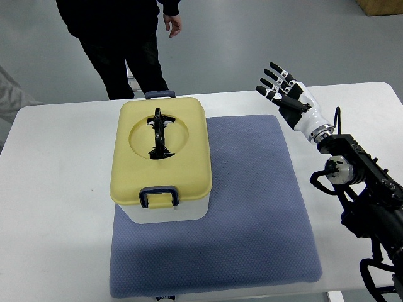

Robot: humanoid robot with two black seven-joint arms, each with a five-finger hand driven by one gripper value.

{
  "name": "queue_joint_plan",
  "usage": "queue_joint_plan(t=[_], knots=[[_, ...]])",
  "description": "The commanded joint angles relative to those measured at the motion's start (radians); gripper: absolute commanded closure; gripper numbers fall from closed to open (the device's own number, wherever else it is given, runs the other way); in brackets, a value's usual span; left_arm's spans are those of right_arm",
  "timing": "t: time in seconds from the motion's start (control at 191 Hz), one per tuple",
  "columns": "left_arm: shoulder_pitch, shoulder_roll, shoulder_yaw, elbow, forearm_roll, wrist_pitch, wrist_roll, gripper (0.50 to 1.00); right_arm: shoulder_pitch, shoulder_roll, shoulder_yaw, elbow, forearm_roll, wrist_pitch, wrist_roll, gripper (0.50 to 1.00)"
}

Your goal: Open white storage box with right hand

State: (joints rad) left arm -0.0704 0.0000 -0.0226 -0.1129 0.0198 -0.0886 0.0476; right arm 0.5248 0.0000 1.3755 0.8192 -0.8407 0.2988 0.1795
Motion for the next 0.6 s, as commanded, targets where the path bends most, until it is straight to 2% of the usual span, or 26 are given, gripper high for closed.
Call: queue_joint_plan(t=[0.0,0.597], knots=[[0.0,0.0,0.0,-0.001,0.0,-0.003,0.0,0.5,0.001,0.0,-0.003,0.0,0.0,0.0,0.0,0.583],[0.0,0.0,-0.002,0.001,-0.001,-0.003,0.0,0.5,0.018,0.0,-0.003,0.009,-0.041,0.013,0.0,0.583]])
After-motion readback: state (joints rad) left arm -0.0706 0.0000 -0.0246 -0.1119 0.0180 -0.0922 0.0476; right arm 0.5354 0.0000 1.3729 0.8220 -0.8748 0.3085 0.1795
